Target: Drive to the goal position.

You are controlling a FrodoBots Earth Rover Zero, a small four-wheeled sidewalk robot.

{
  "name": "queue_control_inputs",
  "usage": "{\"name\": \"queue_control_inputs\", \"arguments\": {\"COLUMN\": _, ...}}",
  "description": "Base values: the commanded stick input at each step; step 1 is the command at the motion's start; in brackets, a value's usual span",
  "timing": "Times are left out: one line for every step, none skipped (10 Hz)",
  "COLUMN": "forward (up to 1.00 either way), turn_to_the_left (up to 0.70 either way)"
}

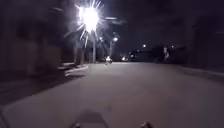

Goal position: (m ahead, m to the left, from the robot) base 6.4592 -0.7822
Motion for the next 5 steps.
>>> {"name": "queue_control_inputs", "arguments": {"forward": 0.50, "turn_to_the_left": 0.00}}
{"name": "queue_control_inputs", "arguments": {"forward": 0.50, "turn_to_the_left": 0.00}}
{"name": "queue_control_inputs", "arguments": {"forward": 0.50, "turn_to_the_left": 0.00}}
{"name": "queue_control_inputs", "arguments": {"forward": 0.50, "turn_to_the_left": 0.00}}
{"name": "queue_control_inputs", "arguments": {"forward": 0.50, "turn_to_the_left": 0.00}}
